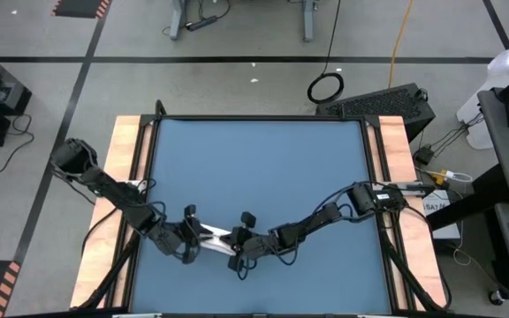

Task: Roll towel
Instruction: Roll the white towel

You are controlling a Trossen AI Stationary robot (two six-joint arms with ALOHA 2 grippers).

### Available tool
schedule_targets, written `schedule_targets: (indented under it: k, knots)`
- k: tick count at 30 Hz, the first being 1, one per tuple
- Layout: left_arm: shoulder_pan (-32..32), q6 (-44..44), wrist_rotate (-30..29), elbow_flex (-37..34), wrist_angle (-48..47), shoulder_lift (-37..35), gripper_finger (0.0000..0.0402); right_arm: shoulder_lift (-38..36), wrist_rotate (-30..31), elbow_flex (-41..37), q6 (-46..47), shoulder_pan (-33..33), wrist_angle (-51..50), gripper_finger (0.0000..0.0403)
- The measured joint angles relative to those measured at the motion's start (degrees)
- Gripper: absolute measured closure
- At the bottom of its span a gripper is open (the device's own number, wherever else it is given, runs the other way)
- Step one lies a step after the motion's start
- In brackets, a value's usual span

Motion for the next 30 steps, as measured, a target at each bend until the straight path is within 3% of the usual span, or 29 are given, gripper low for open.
schedule_targets:
  k: [2, 4, 17, 30]
  knots:
    - [0.0, -2.0, 0.0, -1.7, 1.7, 0.0, 0.0368, 0.0, -0.1, 0.0, -0.5, 0.1, 0.0, 0.0393]
    - [0.0, -4.3, 0.6, -3.7, 4.0, -0.1, 0.0391, 0.0, -0.3, 0.0, -1.0, 0.2, -0.1, 0.0393]
    - [-5.4, -9.2, 1.1, -6.1, 5.3, -0.1, 0.0398, -0.1, -2.2, 0.1, 0.4, 1.3, -2.9, 0.0393]
    - [-6.0, -9.5, 2.1, -6.0, 4.9, -1.4, 0.0398, -0.2, -5.2, 0.0, 1.9, 1.3, -3.8, 0.0393]
